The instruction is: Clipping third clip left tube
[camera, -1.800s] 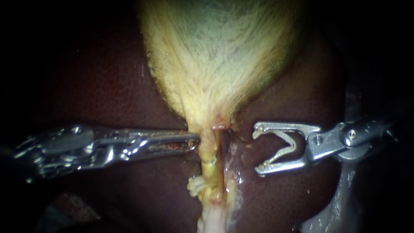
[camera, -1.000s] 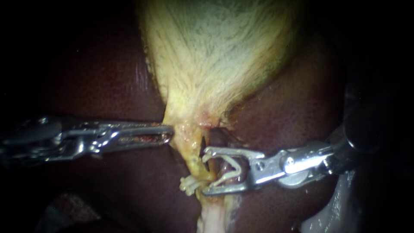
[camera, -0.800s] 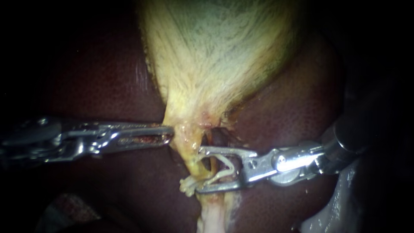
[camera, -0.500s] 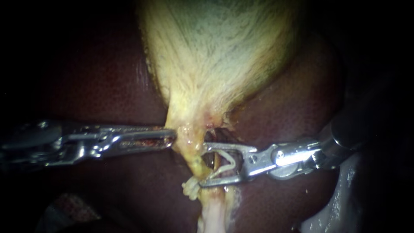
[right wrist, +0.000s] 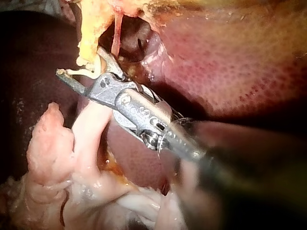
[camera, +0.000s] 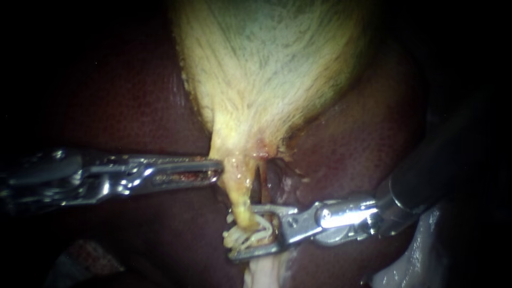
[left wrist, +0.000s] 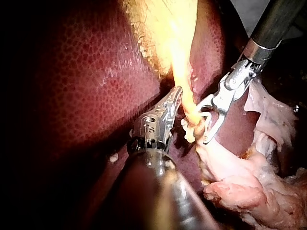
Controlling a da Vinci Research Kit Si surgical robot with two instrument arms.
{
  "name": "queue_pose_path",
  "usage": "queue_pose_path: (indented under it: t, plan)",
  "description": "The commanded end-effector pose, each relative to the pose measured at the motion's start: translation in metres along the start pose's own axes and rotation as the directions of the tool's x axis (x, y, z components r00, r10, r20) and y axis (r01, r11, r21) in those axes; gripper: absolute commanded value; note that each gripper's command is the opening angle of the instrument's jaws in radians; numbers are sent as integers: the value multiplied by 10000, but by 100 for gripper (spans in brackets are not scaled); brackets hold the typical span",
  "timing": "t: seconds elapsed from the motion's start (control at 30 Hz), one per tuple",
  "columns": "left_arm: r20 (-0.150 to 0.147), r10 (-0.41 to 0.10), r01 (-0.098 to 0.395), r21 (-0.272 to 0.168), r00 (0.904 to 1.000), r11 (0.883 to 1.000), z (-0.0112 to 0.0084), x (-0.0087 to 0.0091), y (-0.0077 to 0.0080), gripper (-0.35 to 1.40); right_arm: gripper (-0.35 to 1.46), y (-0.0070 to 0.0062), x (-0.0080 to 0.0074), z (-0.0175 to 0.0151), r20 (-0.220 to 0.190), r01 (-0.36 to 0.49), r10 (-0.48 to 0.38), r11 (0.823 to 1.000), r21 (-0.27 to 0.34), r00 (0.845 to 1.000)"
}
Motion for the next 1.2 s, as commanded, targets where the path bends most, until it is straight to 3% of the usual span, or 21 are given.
queue_pose_path:
  t: [0.03, 0.2, 0.53, 0.87, 0.93, 1.1, 1.2]
  plan:
    - [-1, -2, 2, -1, 10000, 10000, 1, 1, -1, -35, 54, 3, 1, 1, 0, 80, -80, 10000, -28, 10000]
    - [-6, 3, -3, 18, 10000, 10000, 2, 2, -1, -35, 55, 11, 10, -3, -144, 85, -90, 9994, -321, 9999]
    - [-14, 12, -12, 54, 10000, 10000, 6, 3, -3, -35, 52, 22, 52, -25, -332, 3, -16, 9992, -393, 9994]
    - [-18, 17, -17, 73, 10000, 10000, 7, 4, -3, -35, 46, 25, 57, -26, -352, -43, 27, 9989, -468, 9994]
    - [-18, 18, -18, 71, 10000, 10000, 8, 4, -4, -35, 41, 25, 57, -27, -354, -45, 27, 9987, -499, 9994]
    - [-18, 18, -18, 71, 10000, 10000, 8, 4, -4, -35, -22, 25, 50, -34, -381, -275, 245, 9964, -803, 9990]
    - [-18, 18, -18, 71, 10000, 10000, 8, 4, -4, -35, -35, 26, 47, -39, -388, -293, 259, 9954, -909, 9989]
